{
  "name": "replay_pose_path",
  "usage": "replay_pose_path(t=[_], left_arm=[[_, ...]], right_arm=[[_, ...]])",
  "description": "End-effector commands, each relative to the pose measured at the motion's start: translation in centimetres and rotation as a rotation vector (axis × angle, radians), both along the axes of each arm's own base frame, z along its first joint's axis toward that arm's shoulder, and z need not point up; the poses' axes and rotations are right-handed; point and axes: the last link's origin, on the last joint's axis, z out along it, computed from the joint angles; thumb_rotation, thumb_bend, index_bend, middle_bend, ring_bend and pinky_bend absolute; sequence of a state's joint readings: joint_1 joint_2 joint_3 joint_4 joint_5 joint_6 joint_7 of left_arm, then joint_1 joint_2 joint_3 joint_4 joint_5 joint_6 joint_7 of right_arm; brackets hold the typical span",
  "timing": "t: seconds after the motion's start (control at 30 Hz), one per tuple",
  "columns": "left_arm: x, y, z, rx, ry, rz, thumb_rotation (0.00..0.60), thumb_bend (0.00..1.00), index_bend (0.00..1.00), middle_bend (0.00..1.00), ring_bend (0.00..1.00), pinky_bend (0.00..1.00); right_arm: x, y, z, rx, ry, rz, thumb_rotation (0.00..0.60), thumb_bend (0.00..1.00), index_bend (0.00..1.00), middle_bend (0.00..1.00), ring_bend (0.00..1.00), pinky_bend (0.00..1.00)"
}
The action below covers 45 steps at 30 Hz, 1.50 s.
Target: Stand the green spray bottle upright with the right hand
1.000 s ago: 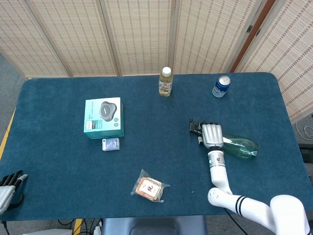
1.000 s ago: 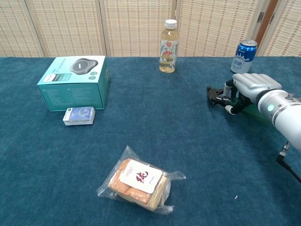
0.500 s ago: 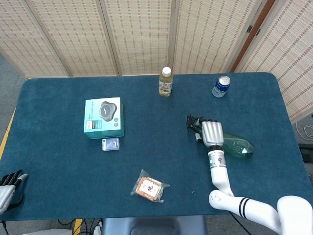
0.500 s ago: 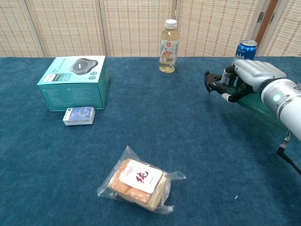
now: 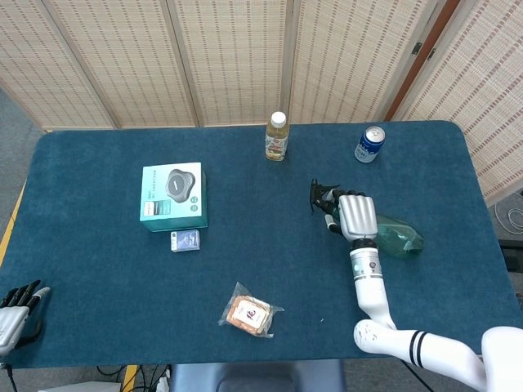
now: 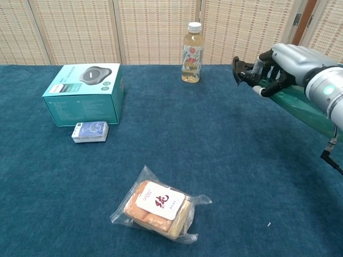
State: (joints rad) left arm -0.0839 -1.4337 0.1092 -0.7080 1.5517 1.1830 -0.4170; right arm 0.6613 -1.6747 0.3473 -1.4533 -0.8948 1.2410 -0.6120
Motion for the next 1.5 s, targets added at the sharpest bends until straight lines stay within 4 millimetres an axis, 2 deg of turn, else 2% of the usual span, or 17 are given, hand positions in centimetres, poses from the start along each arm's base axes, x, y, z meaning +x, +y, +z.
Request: replay_pose_path(t=[0.03,0.4,0.77,1.17,1.5], left_arm=[[0.1,0.1,0.0,0.0,0.003,-0.003,0.6,0.53,0.11,0.0,0.0,0.0],[0.5,-0.1,-0.1,-0.007,0.015,-0.007,0.6,0.53,0.11,0.0,0.0,0.0],[0.6,0.0,-0.4,-0.016,0.021,-0.007,0.6,0.53,0.11,0.0,0.0,0.0],[0.6,0.0,-0.2,-0.011,0.029,-0.002,0.6,0.53,0.11,0.0,0.0,0.0],[0.5,0.1,-0.5,-0.018,0.034,0.004,0.6,0.53,0.11,0.0,0.0,0.0]], right_arm=[[0.9,0.1,0.9,-0.013,-0.005,0.015,0.6,0.3,0.47,0.55,0.42,0.43],[2.0,1.4,3.0,-0.075,-0.252,0.058,0.6,0.3,0.47,0.55,0.42,0.43],[1.8,2.3,5.9,-0.109,-0.43,0.092,0.6,0.29,0.47,0.55,0.42,0.43],[1.8,3.6,5.9,-0.081,-0.647,0.175,0.6,0.29,0.47,0.55,0.42,0.43],[0.6,4.4,7.2,-0.103,-0.82,0.218,0.6,0.29,0.47,0.55,0.42,0.43]])
